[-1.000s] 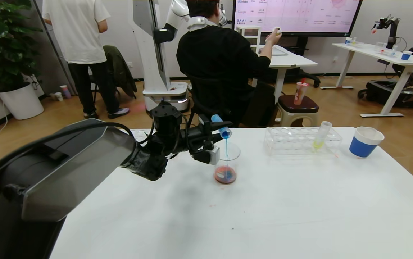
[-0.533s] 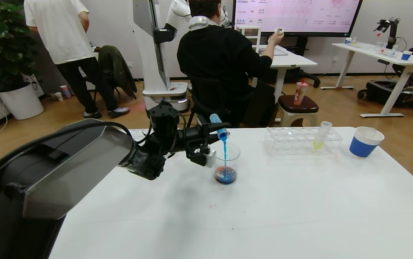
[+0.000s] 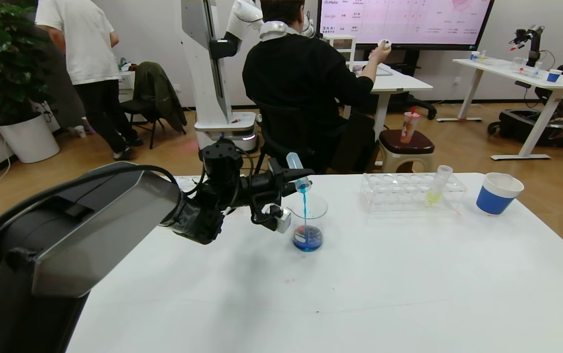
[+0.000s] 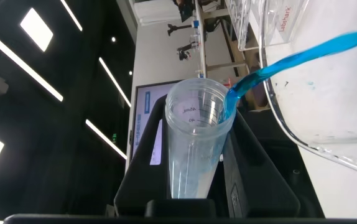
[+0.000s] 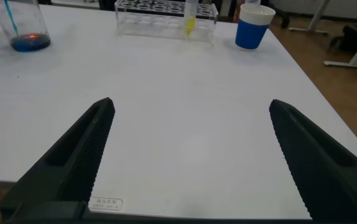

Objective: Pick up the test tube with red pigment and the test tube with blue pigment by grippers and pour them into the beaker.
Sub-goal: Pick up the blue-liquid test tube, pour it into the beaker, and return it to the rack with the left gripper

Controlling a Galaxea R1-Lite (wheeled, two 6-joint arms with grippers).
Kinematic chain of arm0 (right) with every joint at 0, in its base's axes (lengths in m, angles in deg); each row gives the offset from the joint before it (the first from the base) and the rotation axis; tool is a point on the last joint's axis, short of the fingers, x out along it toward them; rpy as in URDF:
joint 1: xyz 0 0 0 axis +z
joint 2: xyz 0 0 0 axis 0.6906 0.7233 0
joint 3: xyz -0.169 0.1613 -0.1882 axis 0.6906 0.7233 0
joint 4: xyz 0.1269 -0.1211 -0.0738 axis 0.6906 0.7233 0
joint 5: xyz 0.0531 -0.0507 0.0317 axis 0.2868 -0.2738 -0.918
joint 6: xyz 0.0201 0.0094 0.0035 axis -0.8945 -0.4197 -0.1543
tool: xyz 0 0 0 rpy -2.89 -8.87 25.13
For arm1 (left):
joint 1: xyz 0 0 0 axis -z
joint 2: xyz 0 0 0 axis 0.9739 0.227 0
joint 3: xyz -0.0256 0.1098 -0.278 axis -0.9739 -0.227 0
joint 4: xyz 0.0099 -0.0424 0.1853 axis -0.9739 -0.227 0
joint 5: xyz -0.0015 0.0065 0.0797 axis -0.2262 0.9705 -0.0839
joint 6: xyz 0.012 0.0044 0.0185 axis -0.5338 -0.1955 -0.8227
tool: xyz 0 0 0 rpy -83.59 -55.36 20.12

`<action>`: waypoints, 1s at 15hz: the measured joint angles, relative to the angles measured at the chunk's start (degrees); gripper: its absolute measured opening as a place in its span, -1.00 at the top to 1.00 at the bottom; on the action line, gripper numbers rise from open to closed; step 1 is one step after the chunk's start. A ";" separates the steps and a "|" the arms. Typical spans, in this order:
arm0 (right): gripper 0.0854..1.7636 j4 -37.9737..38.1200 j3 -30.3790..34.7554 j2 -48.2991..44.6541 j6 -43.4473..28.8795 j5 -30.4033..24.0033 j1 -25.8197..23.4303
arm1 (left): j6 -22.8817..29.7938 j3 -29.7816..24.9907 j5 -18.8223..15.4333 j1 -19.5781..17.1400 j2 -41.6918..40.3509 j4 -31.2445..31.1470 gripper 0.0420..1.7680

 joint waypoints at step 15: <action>-0.97 0.00 0.00 0.00 0.00 0.01 0.00 | 35.41 -1.07 18.27 2.44 -1.85 15.19 0.47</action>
